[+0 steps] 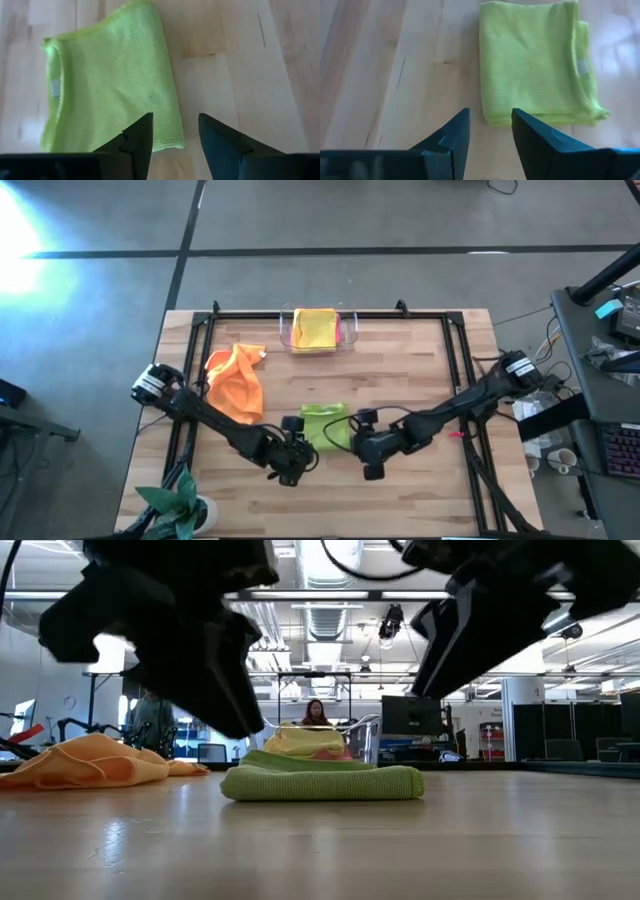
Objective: Fold microfiber towels
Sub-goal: Put the folded green microfiber cloth into the transparent bin
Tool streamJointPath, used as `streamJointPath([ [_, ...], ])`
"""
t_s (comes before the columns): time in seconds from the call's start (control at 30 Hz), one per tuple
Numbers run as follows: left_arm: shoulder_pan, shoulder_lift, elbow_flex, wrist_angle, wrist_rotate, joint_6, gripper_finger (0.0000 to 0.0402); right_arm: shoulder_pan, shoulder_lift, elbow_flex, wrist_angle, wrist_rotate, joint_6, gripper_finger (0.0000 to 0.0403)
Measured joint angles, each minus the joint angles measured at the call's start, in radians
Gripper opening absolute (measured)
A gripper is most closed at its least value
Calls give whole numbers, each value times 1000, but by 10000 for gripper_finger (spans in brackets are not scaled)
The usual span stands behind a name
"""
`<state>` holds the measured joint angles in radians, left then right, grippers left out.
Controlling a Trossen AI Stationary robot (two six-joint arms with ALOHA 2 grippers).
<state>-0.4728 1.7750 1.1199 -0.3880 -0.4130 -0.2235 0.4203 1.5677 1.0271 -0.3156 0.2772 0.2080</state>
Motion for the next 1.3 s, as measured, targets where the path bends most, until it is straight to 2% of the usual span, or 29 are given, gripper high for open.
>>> streamJointPath([
  [0.17,2,45,-21,36,20,1,142,-9,62,-8,88,4,-26,137],
  [0.43,11,102,-30,45,-4,-7,142,-31,195,52,88,9,-89,137],
  [0.73,58,110,-36,46,-26,-59,140,-82,296,143,-26,-23,-52,137],
  [0.87,77,118,-36,50,-29,-58,123,-94,323,162,-46,-46,-41,134],
  [1.0,86,122,-37,66,-27,-22,81,-109,327,169,-50,-61,-24,109],
  [1.17,86,125,-39,94,-24,29,12,-126,322,181,-70,-74,-23,38],
  [1.2,87,125,-39,94,-22,28,7,-128,322,186,-80,-73,-23,23],
  [1.3,87,124,-39,93,-16,28,8,-129,323,199,-99,-65,-23,14],
])
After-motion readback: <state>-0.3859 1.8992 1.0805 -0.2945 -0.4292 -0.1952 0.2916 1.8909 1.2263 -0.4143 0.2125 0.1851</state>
